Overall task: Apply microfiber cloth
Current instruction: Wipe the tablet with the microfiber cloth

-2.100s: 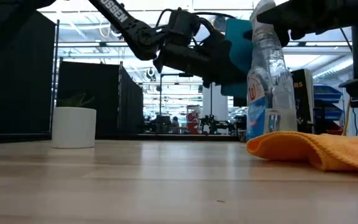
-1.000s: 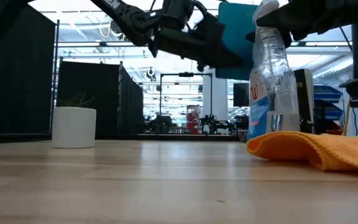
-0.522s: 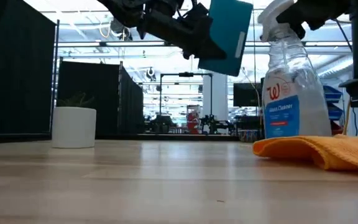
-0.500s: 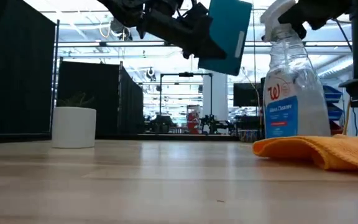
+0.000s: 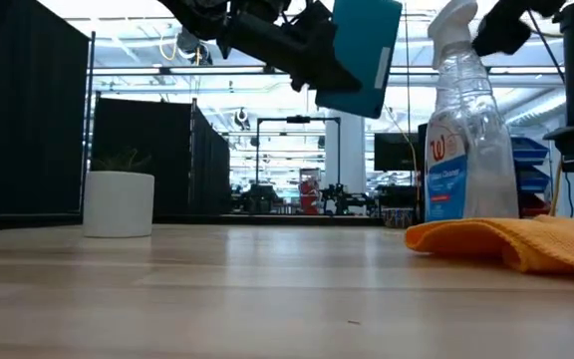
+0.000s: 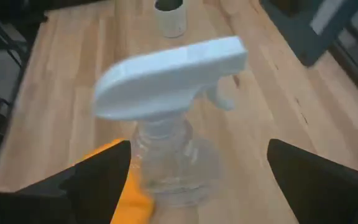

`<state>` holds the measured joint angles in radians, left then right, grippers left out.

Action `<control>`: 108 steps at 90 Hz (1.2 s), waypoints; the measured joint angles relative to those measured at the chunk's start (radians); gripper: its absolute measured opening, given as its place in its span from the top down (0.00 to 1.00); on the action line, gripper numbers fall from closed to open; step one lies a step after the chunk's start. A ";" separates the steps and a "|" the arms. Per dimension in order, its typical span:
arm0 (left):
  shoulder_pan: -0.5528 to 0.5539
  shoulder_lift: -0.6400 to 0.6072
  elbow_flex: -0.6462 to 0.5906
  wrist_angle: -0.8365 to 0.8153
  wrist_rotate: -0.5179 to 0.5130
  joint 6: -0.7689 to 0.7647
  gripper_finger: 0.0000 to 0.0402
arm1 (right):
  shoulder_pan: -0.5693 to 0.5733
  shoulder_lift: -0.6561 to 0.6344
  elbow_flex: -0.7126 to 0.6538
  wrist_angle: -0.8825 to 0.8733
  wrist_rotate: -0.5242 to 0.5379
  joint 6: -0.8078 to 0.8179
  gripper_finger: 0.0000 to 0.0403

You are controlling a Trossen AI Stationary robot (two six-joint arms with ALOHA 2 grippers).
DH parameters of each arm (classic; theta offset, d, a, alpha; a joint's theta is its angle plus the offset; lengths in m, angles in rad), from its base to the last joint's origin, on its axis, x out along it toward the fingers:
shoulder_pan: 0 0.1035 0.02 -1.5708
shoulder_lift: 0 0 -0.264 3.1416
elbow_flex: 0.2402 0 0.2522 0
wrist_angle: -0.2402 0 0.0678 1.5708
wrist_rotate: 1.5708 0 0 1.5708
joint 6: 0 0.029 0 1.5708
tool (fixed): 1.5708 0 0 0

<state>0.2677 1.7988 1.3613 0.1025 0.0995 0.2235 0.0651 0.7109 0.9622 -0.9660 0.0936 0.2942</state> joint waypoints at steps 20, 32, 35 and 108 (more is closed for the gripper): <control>-0.053 -0.025 0.003 -0.160 -0.007 -0.008 0.96 | 0.102 0.000 -0.054 -0.040 -0.090 0.258 0.10; -0.143 -0.023 0.001 -0.269 -0.007 -0.031 0.96 | 0.200 0.007 -0.167 0.029 -0.093 0.373 0.10; -0.168 -0.022 0.000 -0.293 -0.006 -0.034 0.96 | 0.223 0.006 -0.194 0.045 -0.093 0.407 0.10; -0.575 0.197 -0.111 0.409 -0.272 -0.245 0.96 | 0.825 0.109 -0.520 0.606 0.452 0.858 0.10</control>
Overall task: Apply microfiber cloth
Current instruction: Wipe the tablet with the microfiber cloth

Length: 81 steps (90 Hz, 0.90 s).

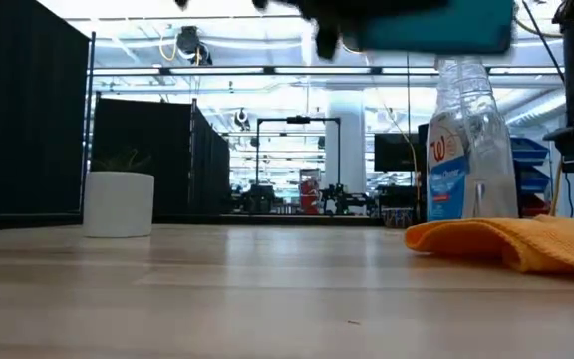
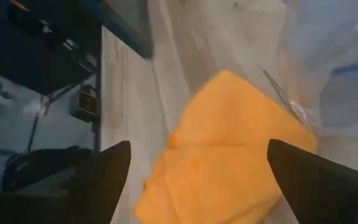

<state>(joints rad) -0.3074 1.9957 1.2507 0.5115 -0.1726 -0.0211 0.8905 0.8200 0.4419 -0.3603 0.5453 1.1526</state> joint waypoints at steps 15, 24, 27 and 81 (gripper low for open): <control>-0.004 0.174 0.040 0.108 -0.013 -0.046 0.96 | 0.028 0.089 -0.019 0.059 0.022 0.049 0.10; -0.001 0.251 0.057 0.141 -0.046 -0.054 0.96 | 0.035 0.136 -0.019 0.113 0.033 0.046 0.10; -0.001 0.268 0.060 0.142 -0.060 -0.063 0.96 | 0.035 0.150 -0.019 0.130 0.033 0.043 0.10; -0.029 0.056 0.065 -0.158 -0.144 -0.031 0.96 | 0.034 0.201 0.039 0.162 0.005 -0.071 0.10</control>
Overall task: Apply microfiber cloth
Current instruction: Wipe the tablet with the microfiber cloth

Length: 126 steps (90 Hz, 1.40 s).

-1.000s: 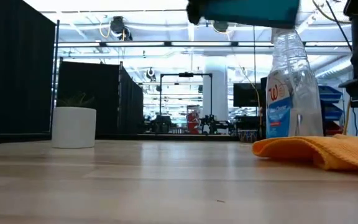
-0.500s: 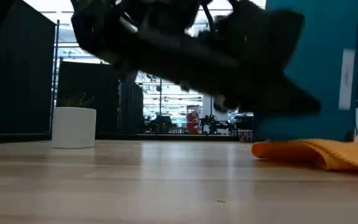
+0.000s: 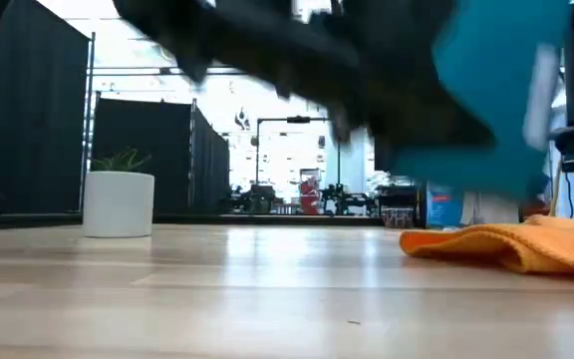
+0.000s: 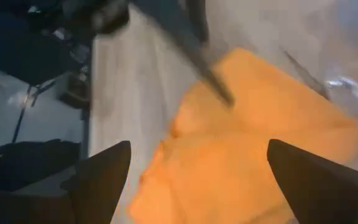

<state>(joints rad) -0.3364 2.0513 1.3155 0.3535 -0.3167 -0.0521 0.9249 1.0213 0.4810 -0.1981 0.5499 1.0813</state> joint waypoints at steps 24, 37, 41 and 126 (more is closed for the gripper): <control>-0.045 -0.149 -0.003 -0.306 -0.097 -0.066 0.96 | -0.035 0.203 0.133 0.012 0.002 -0.382 0.10; -0.049 -0.150 -0.066 -0.260 -0.015 -0.213 0.96 | -0.063 0.342 0.139 0.042 -0.001 -0.332 0.10; -0.052 -0.147 -0.104 -0.202 0.012 -0.253 0.96 | -0.069 0.380 0.138 0.059 -0.002 -0.271 0.10; -0.007 -0.154 -0.370 -0.075 0.562 -0.616 0.96 | -0.128 0.633 0.143 0.193 -0.212 -0.146 0.77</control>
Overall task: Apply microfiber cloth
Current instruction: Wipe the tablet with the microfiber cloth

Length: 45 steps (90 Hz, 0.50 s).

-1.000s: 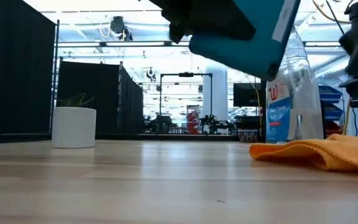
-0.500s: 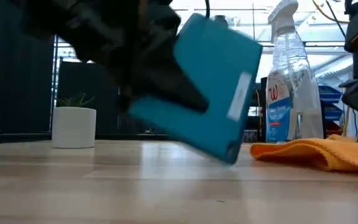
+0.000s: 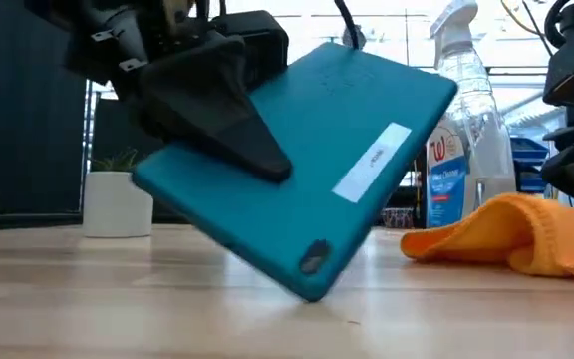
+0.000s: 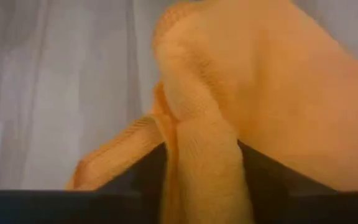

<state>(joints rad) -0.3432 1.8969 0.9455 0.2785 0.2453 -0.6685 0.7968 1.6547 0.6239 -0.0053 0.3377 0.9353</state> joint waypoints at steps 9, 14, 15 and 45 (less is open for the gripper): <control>0.032 0.001 -0.001 -0.003 0.036 0.055 0.96 | 0.000 0.000 0.000 0.002 -0.019 0.042 0.90; 0.044 0.001 -0.002 0.009 0.029 0.090 0.96 | 0.001 -0.001 -0.001 0.003 -0.032 0.054 0.96; 0.046 0.002 -0.002 0.013 0.027 0.094 0.96 | 0.001 -0.001 -0.001 0.003 -0.035 0.055 0.96; 0.086 0.006 -0.001 0.026 -0.007 -0.008 0.83 | 0.003 0.000 -0.004 0.034 -0.043 0.090 0.96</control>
<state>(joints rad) -0.2569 1.9028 0.9444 0.3046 0.2388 -0.6762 0.7994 1.6543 0.6201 0.0283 0.2951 1.0253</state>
